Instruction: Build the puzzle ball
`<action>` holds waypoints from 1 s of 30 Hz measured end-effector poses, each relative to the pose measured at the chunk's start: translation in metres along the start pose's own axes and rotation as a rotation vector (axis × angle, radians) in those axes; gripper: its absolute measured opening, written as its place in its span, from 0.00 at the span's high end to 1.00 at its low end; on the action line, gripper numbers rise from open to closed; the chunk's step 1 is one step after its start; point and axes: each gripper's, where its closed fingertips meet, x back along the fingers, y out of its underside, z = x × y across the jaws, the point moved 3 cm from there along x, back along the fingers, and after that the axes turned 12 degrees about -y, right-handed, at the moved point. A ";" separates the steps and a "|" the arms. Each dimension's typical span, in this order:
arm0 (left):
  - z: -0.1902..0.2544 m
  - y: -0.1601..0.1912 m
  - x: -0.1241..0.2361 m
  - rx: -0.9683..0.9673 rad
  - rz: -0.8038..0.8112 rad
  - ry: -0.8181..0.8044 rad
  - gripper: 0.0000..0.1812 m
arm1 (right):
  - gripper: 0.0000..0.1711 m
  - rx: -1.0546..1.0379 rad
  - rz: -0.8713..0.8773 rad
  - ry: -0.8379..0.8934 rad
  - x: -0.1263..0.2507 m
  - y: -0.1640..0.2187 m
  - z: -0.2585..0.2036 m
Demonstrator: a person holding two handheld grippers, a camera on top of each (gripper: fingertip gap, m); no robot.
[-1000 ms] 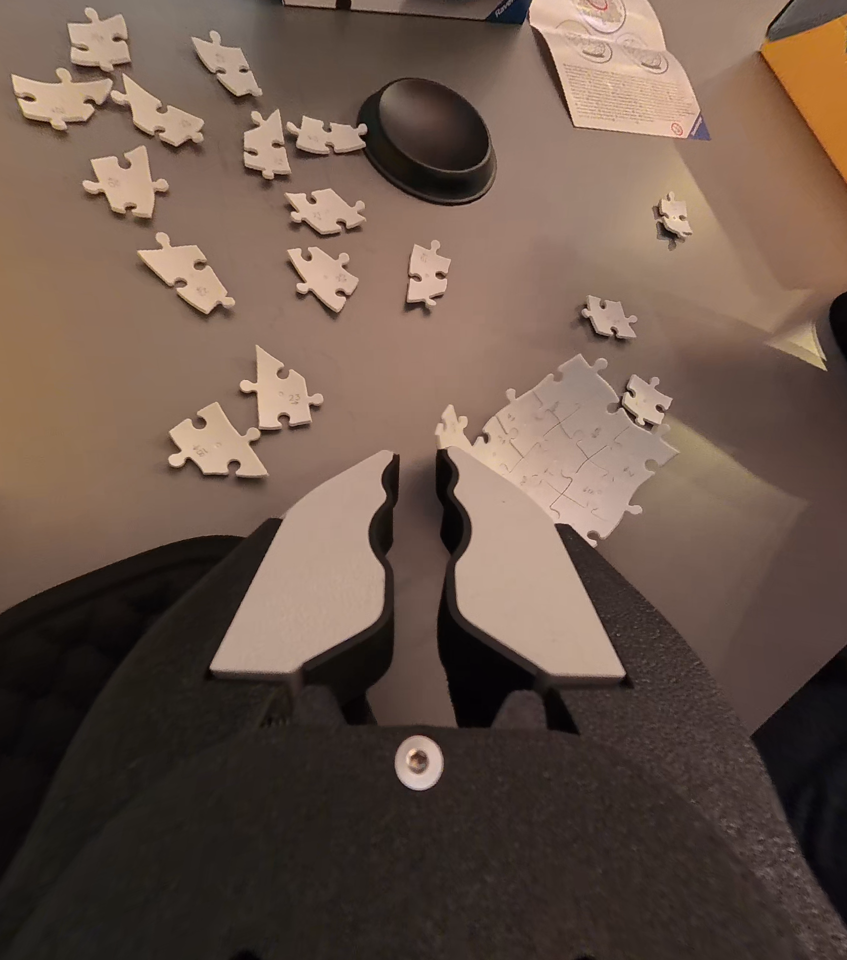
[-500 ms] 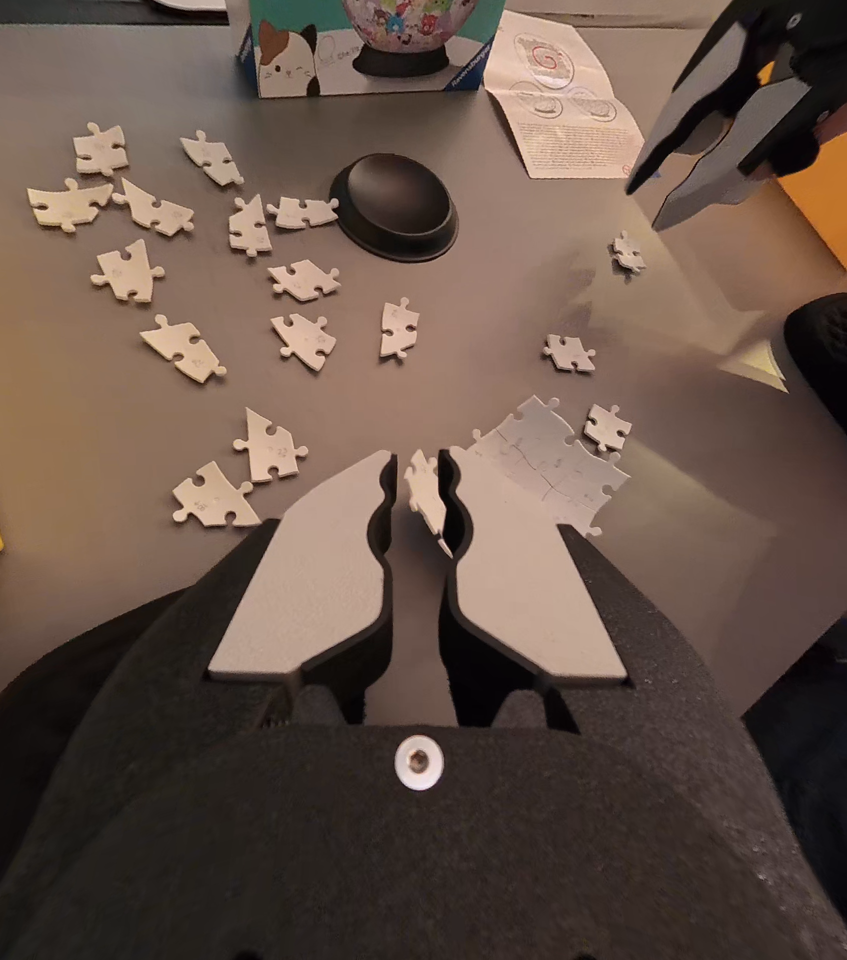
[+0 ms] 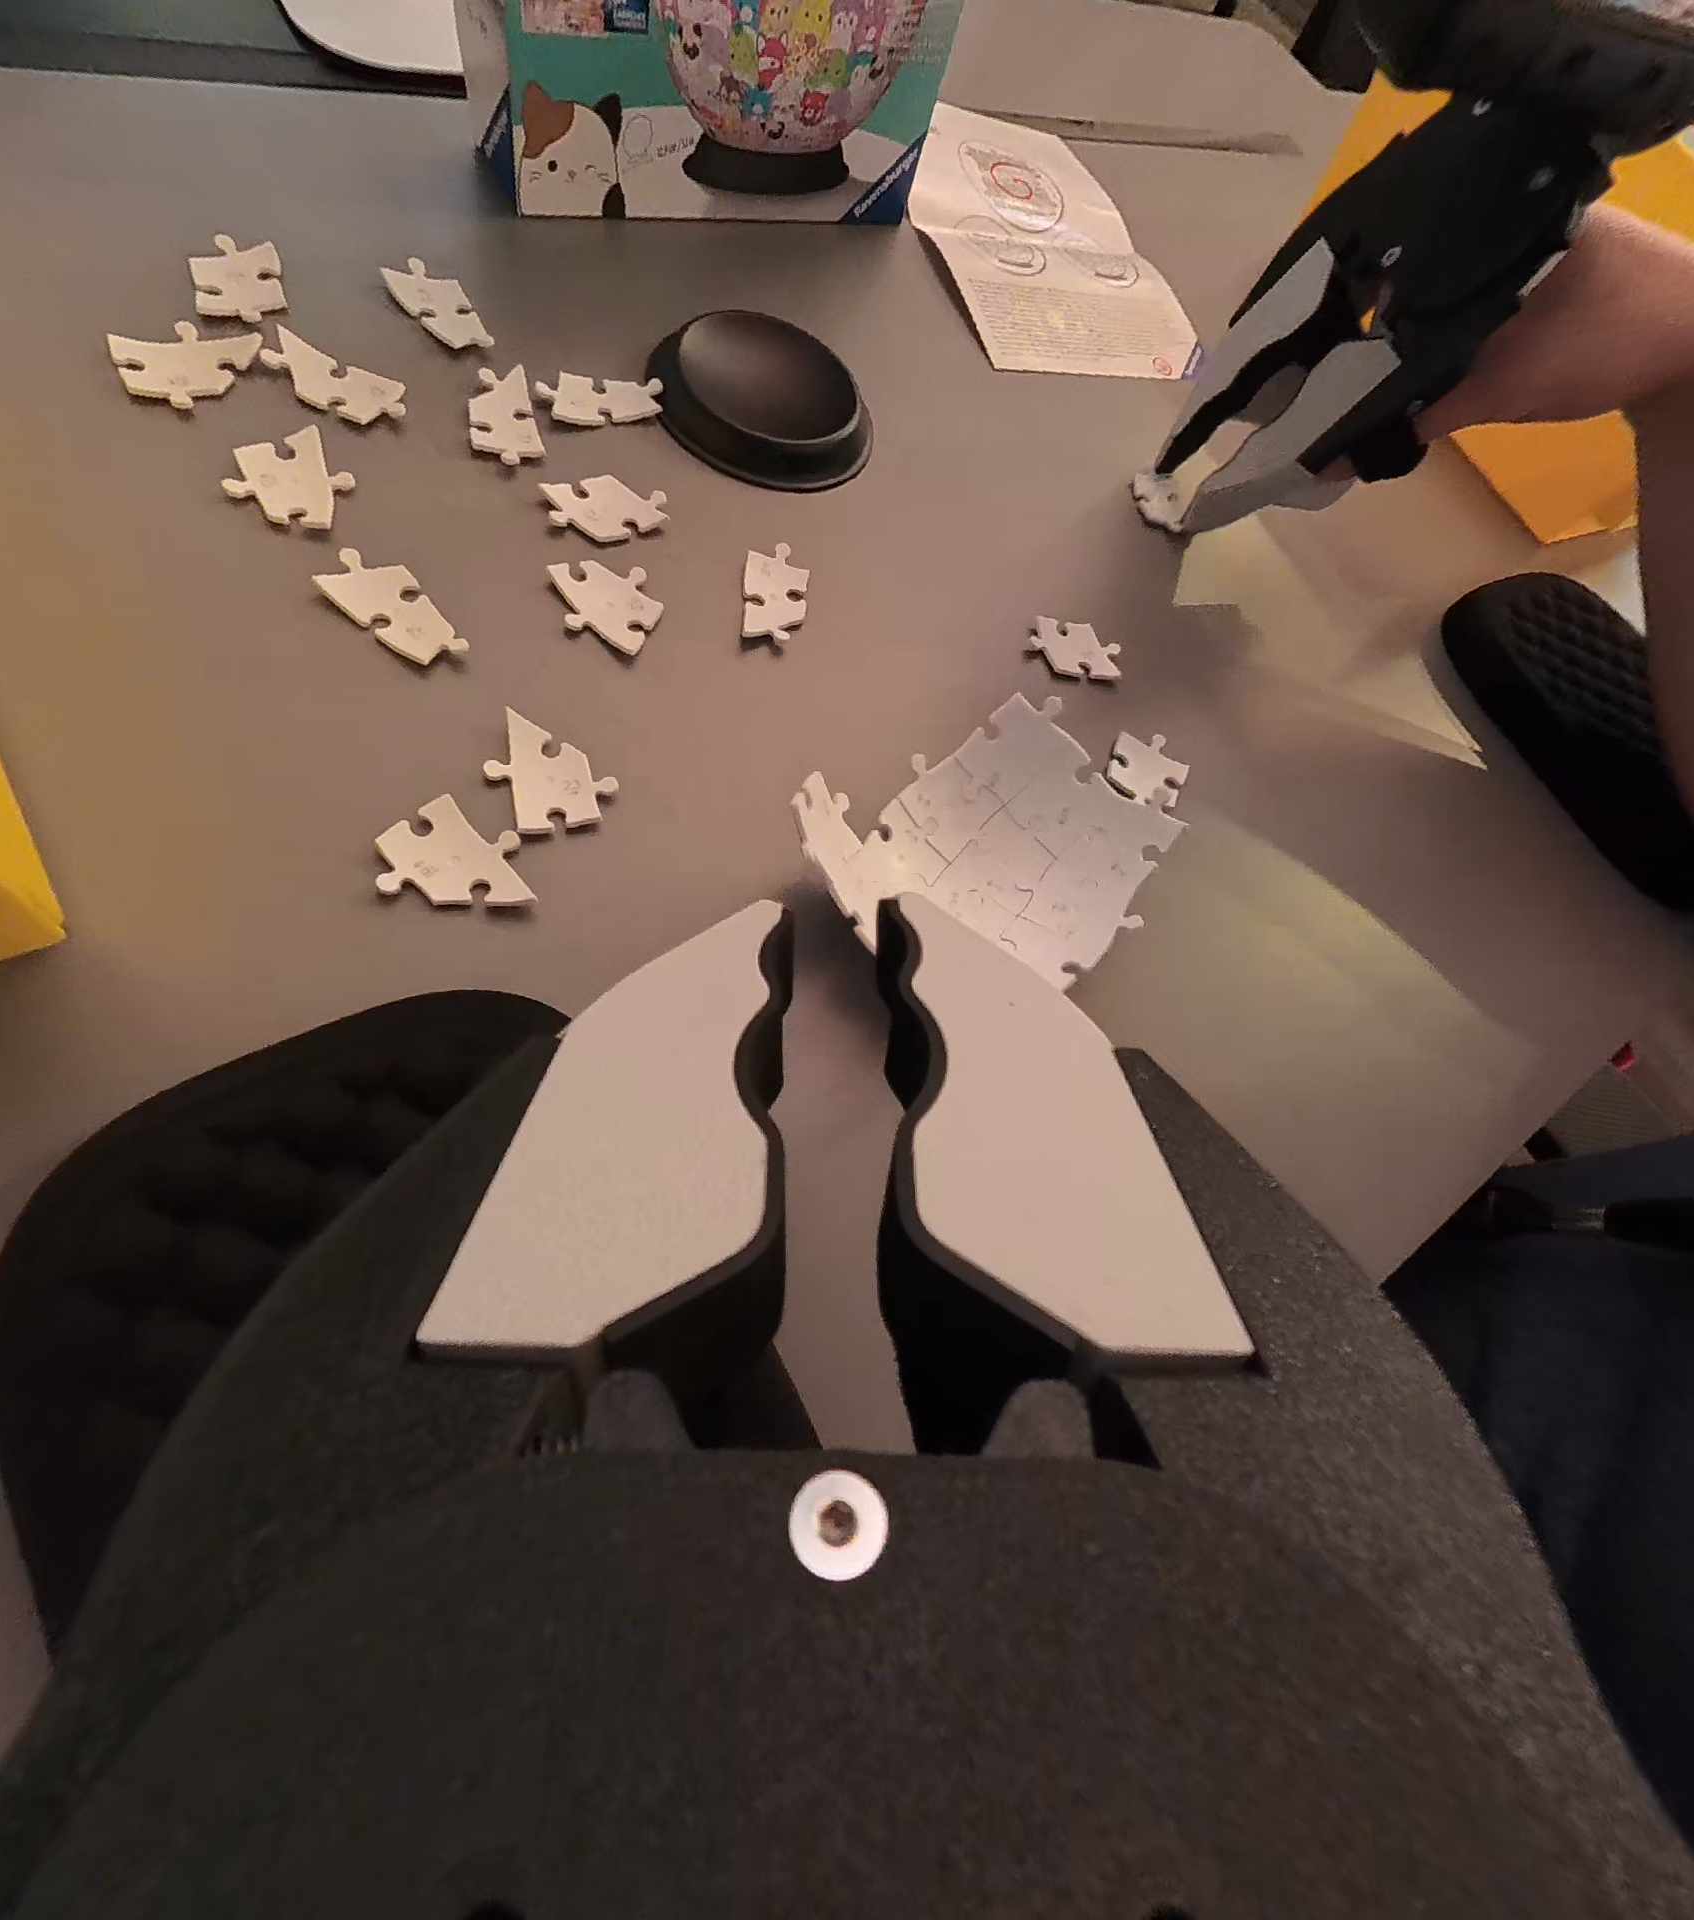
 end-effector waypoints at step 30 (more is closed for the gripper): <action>0.022 -0.041 -0.058 0.186 -0.026 0.283 0.79 | 0.82 0.865 0.470 0.193 -0.009 -0.208 -0.159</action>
